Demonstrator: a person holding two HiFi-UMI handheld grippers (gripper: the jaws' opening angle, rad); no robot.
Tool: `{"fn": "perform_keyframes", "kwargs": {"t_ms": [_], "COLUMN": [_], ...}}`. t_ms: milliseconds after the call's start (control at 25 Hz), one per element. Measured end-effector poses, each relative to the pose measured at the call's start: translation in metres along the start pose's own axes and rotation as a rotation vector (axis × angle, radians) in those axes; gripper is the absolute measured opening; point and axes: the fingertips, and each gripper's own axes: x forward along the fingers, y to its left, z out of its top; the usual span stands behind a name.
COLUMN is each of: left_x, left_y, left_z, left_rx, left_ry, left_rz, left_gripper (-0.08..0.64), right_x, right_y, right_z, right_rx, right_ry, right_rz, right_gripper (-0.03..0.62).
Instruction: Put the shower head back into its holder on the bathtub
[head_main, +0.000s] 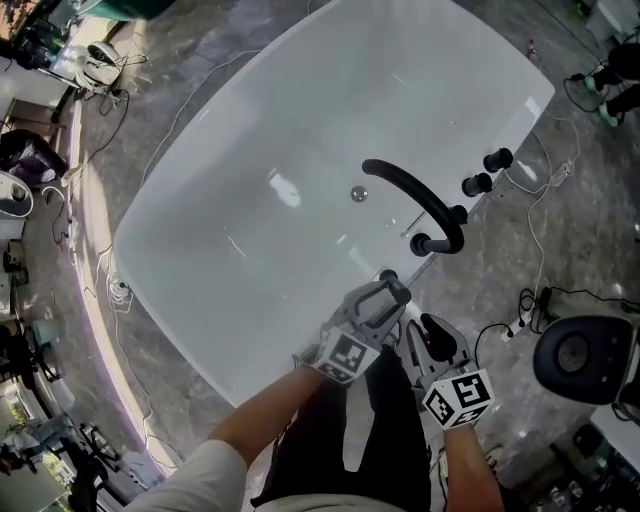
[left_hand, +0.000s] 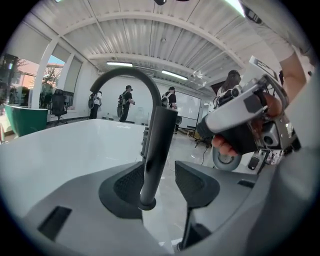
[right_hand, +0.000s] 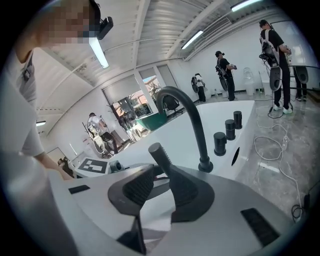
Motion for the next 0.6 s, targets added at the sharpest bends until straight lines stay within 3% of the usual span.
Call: {"fn": "perform_keyframes", "kwargs": {"t_ms": [200,440,600], "left_x": [-0.048,-0.105,-0.135], "left_y": [-0.018,-0.036,-0.049], "left_z": [0.045,0.141,0.204], "left_rx": [-0.068,-0.132,-0.165], "left_ry": [0.001,-0.052,-0.085], "left_rz": [0.01,0.03,0.039], "left_gripper": [0.167,0.04,0.011], "right_x": [-0.016,-0.057,-0.091], "right_y": [0.026,0.069,0.091], "right_z": [0.023,0.078,0.116], "right_rx": [0.013,-0.029,-0.067], "right_ry": [-0.051,-0.151,-0.215], "right_rz": [-0.02,-0.041,-0.067], "right_gripper": [0.087,0.05,0.04]}}
